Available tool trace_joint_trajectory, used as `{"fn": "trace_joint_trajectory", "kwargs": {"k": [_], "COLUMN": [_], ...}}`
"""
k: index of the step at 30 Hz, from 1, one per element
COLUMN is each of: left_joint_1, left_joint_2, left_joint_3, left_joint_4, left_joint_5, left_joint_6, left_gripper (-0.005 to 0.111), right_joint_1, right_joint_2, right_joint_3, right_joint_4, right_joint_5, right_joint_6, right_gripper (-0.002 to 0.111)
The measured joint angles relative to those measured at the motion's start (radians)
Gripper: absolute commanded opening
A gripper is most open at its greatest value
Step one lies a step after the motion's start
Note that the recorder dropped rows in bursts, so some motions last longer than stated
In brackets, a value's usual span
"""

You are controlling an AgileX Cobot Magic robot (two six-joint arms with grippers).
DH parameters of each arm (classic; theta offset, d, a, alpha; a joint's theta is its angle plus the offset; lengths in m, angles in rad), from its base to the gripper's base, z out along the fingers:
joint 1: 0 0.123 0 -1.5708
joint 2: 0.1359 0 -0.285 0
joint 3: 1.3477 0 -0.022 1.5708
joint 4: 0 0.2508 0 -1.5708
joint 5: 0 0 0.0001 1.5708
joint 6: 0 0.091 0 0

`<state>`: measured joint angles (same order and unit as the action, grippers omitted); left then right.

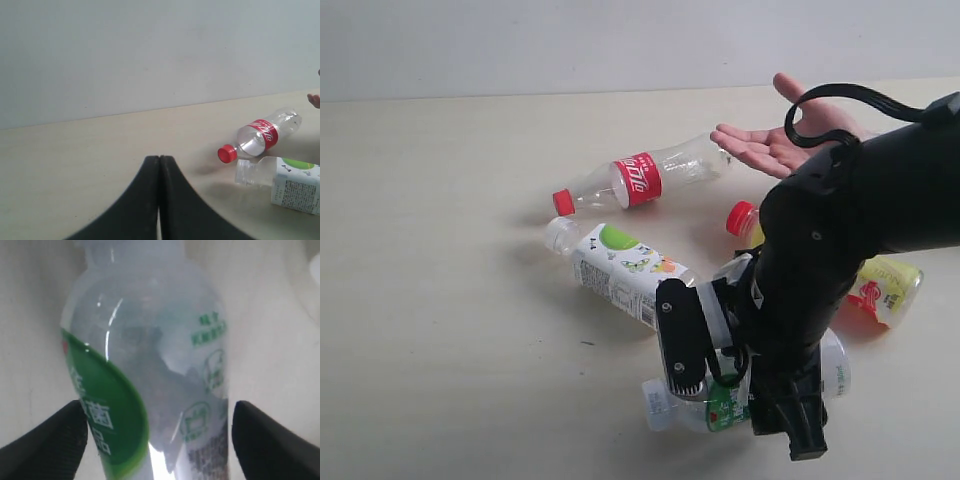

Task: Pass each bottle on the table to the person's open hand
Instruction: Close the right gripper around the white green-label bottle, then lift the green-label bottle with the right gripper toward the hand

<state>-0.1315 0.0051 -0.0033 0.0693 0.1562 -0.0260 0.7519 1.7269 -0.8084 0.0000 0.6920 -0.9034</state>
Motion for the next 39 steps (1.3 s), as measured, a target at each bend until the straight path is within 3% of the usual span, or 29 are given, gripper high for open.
{"fn": "trace_joint_trajectory", "kwargs": {"k": [10,17,23,26,30,35,39], "left_joint_1": [0.0,0.0,0.0,0.0,0.0,0.0,0.0], "left_joint_2": [0.0,0.0,0.0,0.0,0.0,0.0,0.0], "left_joint_3": [0.0,0.0,0.0,0.0,0.0,0.0,0.0], "left_joint_4": [0.0,0.0,0.0,0.0,0.0,0.0,0.0], "left_joint_5": [0.0,0.0,0.0,0.0,0.0,0.0,0.0], "left_joint_6": [0.0,0.0,0.0,0.0,0.0,0.0,0.0], "left_gripper": [0.0,0.0,0.0,0.0,0.0,0.0,0.0], "right_joint_1": [0.0,0.0,0.0,0.0,0.002,-0.12,-0.302], "right_joint_2": [0.004,-0.026,-0.109,-0.146,-0.188,-0.188,-0.188], "right_joint_3": [0.0,0.0,-0.021,-0.09,-0.328,-0.52,-0.588], "right_joint_4": [0.0,-0.011,-0.021,-0.024,-0.136,-0.224,-0.234], "right_joint_5": [-0.006,0.055,0.27,0.37,0.512,0.516,0.521], "right_joint_6": [0.013,0.013,0.027,0.101,0.343,0.636,0.763], "right_gripper": [0.0,0.0,0.0,0.0,0.0,0.0,0.0]}}
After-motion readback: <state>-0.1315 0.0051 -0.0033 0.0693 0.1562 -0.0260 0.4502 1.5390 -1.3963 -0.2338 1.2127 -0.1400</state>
